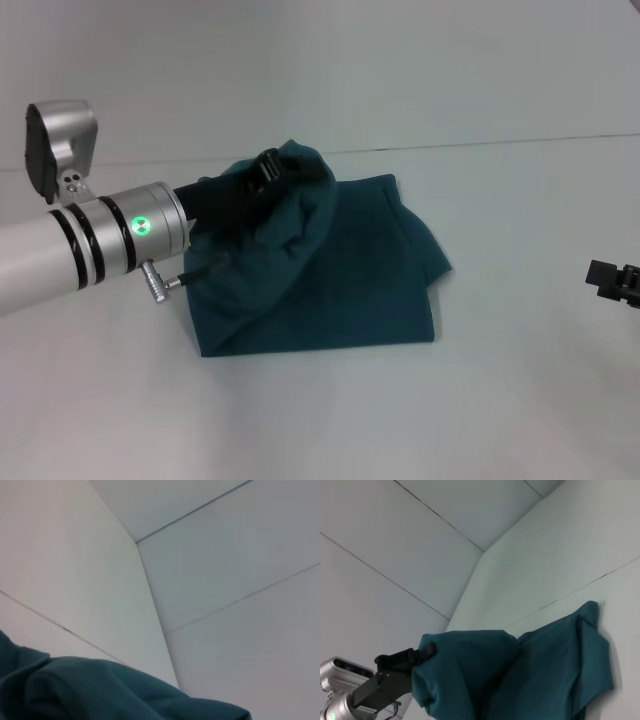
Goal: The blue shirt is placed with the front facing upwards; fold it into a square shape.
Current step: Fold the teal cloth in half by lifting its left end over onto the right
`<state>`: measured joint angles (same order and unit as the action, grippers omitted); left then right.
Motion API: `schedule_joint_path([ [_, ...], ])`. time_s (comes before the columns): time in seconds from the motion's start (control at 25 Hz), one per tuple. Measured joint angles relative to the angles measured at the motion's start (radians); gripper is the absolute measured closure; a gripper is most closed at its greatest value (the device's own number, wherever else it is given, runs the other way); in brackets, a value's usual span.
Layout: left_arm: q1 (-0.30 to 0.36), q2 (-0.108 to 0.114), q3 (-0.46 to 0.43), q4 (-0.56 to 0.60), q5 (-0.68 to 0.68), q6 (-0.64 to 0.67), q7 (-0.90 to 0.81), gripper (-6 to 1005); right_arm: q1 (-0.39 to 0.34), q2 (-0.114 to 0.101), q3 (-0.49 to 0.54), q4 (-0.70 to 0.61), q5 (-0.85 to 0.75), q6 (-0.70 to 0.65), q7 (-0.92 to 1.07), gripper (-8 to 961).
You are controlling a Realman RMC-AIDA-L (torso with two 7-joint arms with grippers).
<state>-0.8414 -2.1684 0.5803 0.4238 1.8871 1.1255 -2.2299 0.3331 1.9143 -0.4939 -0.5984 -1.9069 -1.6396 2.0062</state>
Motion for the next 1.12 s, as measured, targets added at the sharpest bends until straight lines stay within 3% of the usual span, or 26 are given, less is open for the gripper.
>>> schedule_joint_path([
  [0.36, -0.019, 0.001, 0.036, -0.016, -0.003, -0.020, 0.002, 821, 0.007, 0.001, 0.000, 0.002, -0.012, 0.006, 0.000, 70],
  [0.64, -0.124, -0.005, 0.074, -0.116, -0.009, -0.129, 0.031, 815, 0.024, 0.002, 0.000, 0.006, -0.041, 0.010, 0.000, 70],
  [0.8, -0.152, -0.004, 0.075, -0.120, -0.009, -0.109, 0.061, 728, 0.025, 0.002, 0.000, 0.013, -0.041, 0.011, 0.000, 70],
  [1.0, -0.135, -0.001, 0.068, -0.078, -0.012, -0.036, 0.087, 620, 0.026, 0.001, 0.001, 0.014, -0.041, 0.011, 0.000, 69],
  [1.12, -0.114, 0.000, 0.070, -0.054, -0.042, 0.026, 0.128, 474, 0.029, 0.000, 0.000, 0.014, -0.041, 0.011, 0.000, 70],
])
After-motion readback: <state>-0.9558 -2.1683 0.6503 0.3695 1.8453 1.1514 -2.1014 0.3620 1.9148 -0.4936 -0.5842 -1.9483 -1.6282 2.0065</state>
